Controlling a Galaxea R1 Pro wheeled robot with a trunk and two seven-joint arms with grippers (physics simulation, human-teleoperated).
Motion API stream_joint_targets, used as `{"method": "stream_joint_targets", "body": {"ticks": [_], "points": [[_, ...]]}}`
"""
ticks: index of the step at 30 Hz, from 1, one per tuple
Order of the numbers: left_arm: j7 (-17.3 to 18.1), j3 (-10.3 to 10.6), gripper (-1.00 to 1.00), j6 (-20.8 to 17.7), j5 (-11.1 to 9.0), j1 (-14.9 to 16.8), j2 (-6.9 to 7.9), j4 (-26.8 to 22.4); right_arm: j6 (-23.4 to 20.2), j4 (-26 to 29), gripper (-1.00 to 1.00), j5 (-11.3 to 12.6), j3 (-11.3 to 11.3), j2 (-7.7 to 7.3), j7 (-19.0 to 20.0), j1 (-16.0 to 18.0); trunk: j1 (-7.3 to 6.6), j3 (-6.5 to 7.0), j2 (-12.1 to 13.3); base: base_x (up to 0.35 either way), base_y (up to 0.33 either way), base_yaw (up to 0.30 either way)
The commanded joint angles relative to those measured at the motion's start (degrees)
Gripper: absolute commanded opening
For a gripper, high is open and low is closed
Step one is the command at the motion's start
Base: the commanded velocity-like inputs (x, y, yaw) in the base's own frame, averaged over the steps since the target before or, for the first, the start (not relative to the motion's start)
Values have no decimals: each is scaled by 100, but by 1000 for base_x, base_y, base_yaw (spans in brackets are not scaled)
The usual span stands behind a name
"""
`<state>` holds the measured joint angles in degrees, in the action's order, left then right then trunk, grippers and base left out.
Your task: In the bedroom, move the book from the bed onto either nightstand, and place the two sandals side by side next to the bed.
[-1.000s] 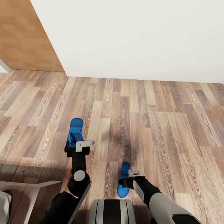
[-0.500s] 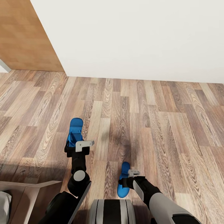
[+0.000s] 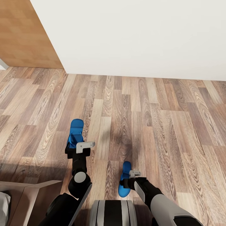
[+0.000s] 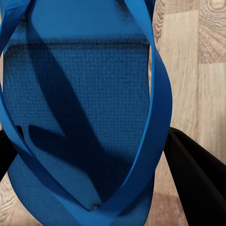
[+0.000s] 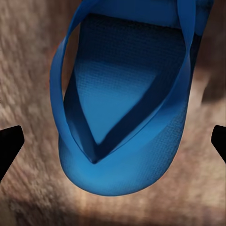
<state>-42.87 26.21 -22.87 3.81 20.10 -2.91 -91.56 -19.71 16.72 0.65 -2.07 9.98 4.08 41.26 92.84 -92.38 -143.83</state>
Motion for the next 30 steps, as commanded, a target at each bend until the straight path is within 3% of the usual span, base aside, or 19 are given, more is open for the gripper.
{"method": "stream_joint_targets", "body": {"ticks": [1,13,18,30], "points": [[-18,7,-100,-51,41,3,1,-3,-33,16,100,5,-21,2,13,0,-1,-3,-1,0,0,0],[-75,7,-100,-51,42,3,1,-3,-33,112,100,5,-21,2,13,5,-1,-3,-1,0,0,0],[-86,12,-100,-51,41,3,1,-3,-33,132,100,5,-21,2,13,5,12,-114,-8,0,0,0],[-98,16,-100,-51,41,3,1,-3,-33,138,100,5,-21,2,13,5,12,-114,-8,0,0,0]]}}
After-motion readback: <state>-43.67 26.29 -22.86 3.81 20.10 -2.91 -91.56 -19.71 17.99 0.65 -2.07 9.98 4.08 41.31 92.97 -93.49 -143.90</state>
